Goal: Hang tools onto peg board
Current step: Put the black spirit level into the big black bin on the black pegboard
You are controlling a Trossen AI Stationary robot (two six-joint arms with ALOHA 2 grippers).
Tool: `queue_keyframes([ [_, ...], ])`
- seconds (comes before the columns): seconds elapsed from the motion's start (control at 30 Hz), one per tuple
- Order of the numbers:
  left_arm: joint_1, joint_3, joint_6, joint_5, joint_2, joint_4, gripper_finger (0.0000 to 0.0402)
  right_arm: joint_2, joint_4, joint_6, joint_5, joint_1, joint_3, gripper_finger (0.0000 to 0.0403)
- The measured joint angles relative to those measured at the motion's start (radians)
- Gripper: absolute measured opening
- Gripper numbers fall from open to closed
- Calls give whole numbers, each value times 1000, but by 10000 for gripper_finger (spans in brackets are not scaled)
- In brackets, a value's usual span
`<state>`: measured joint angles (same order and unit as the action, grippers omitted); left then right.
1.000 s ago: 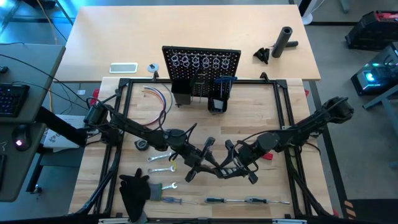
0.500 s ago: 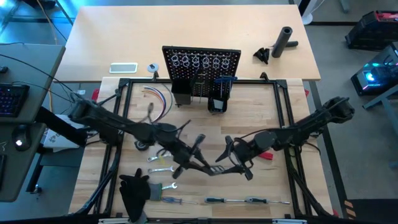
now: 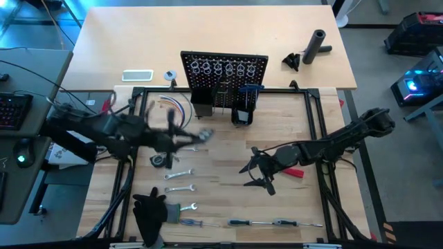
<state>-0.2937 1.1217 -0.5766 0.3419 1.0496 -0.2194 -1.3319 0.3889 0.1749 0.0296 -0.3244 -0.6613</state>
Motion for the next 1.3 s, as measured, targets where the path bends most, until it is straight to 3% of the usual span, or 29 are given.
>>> queue_keyframes([
  [0.07,32,0,-20,41,-29,-18,52,0,-7,0,-1,0,0,236],
  [0.3,209,0,-91,33,-29,-57,52,0,-8,1,-31,0,0,236],
  [0.8,540,-16,-62,-278,-6,-62,52,-3,-35,19,-34,-5,1,236],
  [1.0,629,-65,-39,-345,-1,-44,52,-3,-40,22,-34,-5,1,236],
  [1.3,789,-145,42,-517,11,75,52,-3,-47,27,-35,-5,1,236],
])
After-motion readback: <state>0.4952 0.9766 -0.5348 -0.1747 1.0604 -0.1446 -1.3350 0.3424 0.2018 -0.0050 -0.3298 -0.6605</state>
